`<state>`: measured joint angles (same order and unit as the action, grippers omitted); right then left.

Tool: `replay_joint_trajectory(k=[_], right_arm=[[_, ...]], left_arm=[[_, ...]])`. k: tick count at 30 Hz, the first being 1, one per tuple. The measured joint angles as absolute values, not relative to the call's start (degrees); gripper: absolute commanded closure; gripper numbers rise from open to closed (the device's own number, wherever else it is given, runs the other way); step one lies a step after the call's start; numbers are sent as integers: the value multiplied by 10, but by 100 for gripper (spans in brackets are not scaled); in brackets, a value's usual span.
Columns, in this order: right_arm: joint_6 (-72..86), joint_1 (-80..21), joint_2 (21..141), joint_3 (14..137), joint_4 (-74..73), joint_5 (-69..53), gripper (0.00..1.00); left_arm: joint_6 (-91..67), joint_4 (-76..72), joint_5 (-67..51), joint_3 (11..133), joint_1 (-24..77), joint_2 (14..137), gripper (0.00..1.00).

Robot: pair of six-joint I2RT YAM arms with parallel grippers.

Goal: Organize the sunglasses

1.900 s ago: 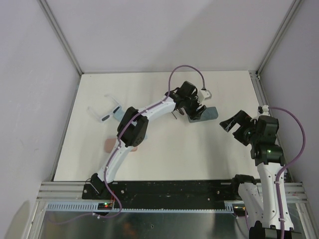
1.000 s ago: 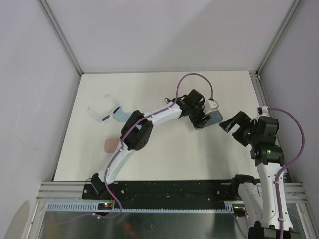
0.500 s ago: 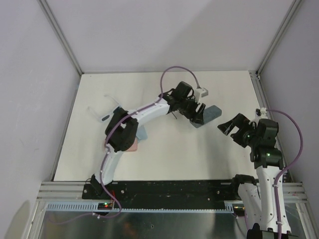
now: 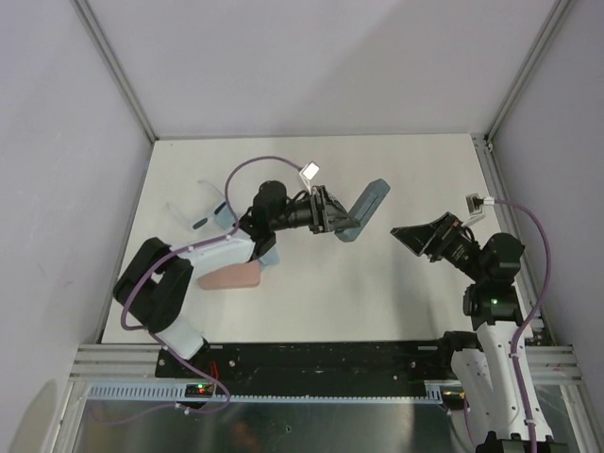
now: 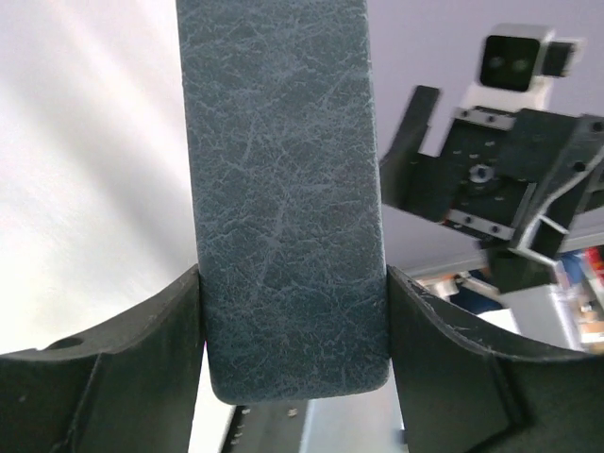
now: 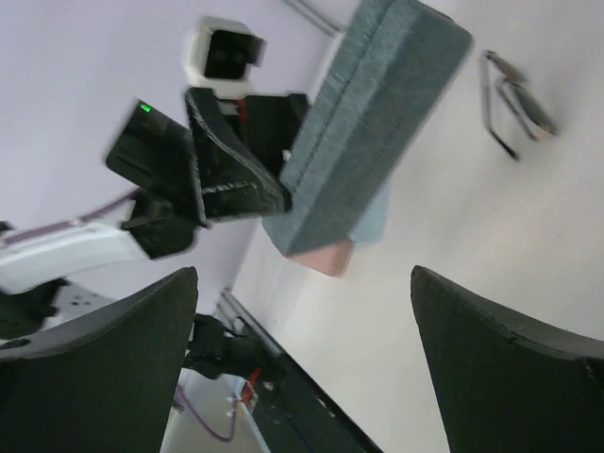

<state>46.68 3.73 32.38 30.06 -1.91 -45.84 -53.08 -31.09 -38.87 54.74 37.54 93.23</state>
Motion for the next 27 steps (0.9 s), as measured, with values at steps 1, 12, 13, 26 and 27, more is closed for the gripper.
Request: replay_joint_trajectory(k=[1,12,13,26,27], right_arm=[[483,30,325,293,10,-462,1],[611,-115,420,253,253,-409,1],[615,-122,425,253,261,-401,1],[658,-148,468,252,383,-381,1],[660,-149,469,252,389,-380,1]], left_arm=[[-557,-335,-388,531,376,924,66],[-772,-587,-360,421,380,870,67],[-779,-596,-359,418,380,864,67],[-815,-647,-358,416,387,855,66],[-816,-649,-358,416,389,855,66]])
